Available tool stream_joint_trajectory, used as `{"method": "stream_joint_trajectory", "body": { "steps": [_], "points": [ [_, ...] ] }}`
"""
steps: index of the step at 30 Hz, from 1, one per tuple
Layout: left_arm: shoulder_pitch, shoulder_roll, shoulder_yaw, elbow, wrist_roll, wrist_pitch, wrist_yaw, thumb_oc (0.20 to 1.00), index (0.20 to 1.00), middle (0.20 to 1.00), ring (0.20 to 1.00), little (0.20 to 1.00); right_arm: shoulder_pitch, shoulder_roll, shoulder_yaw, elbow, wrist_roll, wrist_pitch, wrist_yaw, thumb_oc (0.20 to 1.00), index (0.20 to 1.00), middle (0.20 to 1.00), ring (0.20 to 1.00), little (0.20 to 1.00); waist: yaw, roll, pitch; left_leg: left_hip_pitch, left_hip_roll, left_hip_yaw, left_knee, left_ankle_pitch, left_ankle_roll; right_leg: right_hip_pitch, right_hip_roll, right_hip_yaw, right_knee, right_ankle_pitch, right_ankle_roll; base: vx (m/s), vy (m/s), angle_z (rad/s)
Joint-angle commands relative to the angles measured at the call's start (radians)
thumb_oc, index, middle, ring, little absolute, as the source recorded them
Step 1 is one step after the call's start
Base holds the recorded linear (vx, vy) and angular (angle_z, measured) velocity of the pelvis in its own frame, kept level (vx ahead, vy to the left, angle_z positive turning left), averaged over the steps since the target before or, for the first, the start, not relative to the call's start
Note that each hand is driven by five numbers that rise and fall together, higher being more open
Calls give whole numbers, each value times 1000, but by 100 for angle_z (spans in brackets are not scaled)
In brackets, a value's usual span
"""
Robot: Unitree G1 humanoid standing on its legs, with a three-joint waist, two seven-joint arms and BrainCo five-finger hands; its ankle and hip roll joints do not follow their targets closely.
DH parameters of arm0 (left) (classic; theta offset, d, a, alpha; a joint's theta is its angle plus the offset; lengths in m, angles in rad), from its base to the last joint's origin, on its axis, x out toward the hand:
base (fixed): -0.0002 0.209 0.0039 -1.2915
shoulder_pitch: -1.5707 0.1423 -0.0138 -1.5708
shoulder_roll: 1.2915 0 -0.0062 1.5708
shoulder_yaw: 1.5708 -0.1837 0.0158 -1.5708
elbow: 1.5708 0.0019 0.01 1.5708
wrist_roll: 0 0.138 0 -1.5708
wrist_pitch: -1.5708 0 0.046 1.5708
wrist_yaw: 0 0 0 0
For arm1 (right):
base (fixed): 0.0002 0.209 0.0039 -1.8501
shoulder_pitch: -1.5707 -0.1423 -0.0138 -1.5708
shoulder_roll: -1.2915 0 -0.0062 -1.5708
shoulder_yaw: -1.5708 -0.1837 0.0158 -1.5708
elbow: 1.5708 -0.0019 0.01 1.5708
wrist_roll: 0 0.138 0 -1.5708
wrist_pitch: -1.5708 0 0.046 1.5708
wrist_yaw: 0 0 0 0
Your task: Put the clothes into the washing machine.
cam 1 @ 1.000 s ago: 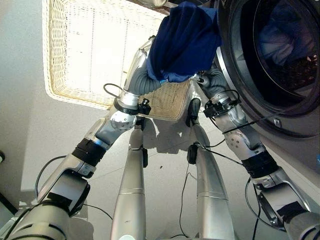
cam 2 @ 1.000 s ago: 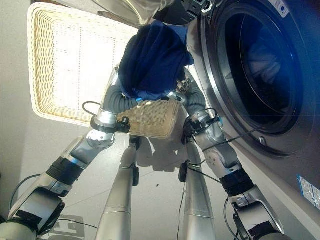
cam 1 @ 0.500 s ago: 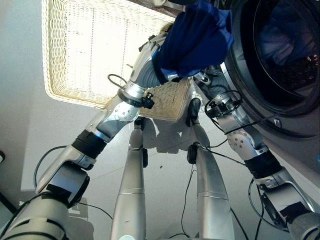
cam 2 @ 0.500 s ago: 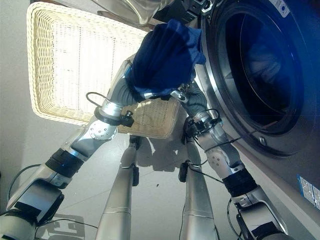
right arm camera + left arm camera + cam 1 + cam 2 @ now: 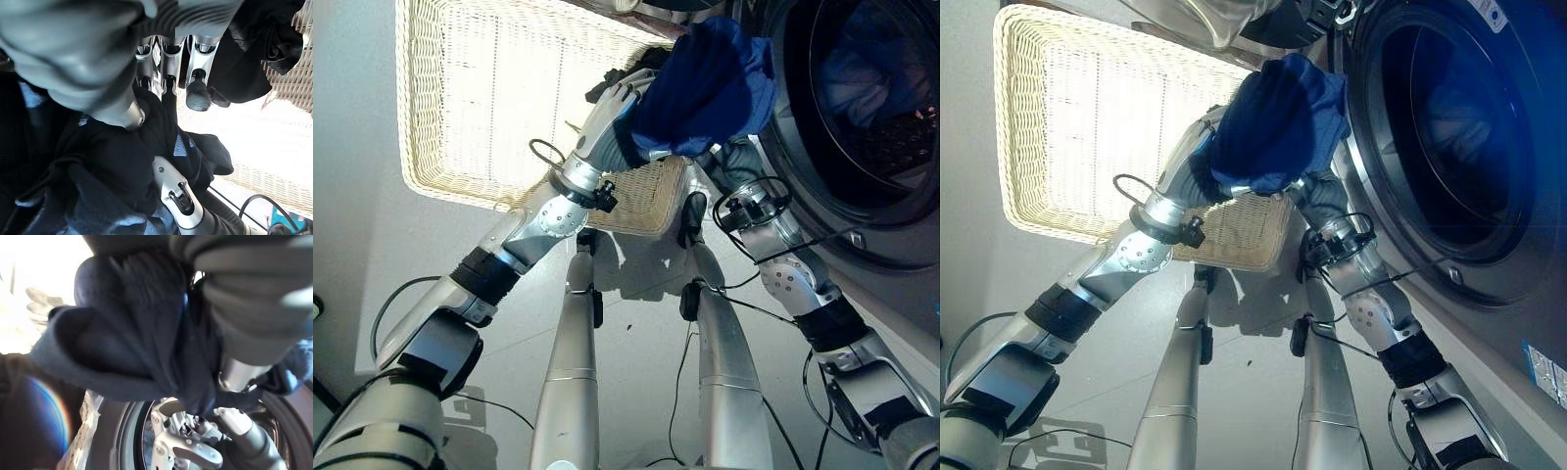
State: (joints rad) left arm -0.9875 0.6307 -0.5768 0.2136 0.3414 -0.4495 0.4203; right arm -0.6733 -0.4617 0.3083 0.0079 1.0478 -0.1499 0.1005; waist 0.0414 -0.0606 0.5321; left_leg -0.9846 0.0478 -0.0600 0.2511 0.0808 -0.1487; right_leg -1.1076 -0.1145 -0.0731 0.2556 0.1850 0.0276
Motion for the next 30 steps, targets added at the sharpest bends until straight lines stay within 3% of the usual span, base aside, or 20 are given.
{"method": "stream_joint_trajectory", "body": {
  "steps": [1,18,19,20,30],
  "points": [
    [14,-34,-60,-100,88,-25,-65,200,200,200,200,200,-75,22,52,-173,65,-73,122,200,200,200,200,200,-36,76,-12,5,-110,20,-62,68,86,41,46,-108,28,-7,126,0,0,0],
    [9,-26,-87,-93,89,3,-134,200,200,200,200,200,-62,46,42,-170,157,-118,187,200,200,200,200,200,-36,76,-12,8,-107,22,-68,73,84,43,42,-113,20,2,129,0,0,0],
    [10,-24,-87,-90,98,20,-115,435,435,435,435,435,-63,46,38,-170,161,-124,191,200,200,200,200,200,-36,76,-12,9,-107,22,-69,73,84,45,42,-113,18,2,128,0,0,0],
    [12,-22,-86,-89,93,26,-111,1000,1000,1000,1000,1000,-63,48,36,-174,163,-128,191,200,200,200,200,200,-35,76,-12,9,-107,23,-70,74,84,46,42,-114,17,2,128,0,0,0],
    [27,-13,-75,-72,95,42,-116,1000,1000,1000,1000,1000,-70,53,5,-169,196,-205,245,200,200,200,200,200,-30,79,-12,10,-108,20,-71,74,85,47,38,-118,16,4,129,0,0,0]
  ]
}}
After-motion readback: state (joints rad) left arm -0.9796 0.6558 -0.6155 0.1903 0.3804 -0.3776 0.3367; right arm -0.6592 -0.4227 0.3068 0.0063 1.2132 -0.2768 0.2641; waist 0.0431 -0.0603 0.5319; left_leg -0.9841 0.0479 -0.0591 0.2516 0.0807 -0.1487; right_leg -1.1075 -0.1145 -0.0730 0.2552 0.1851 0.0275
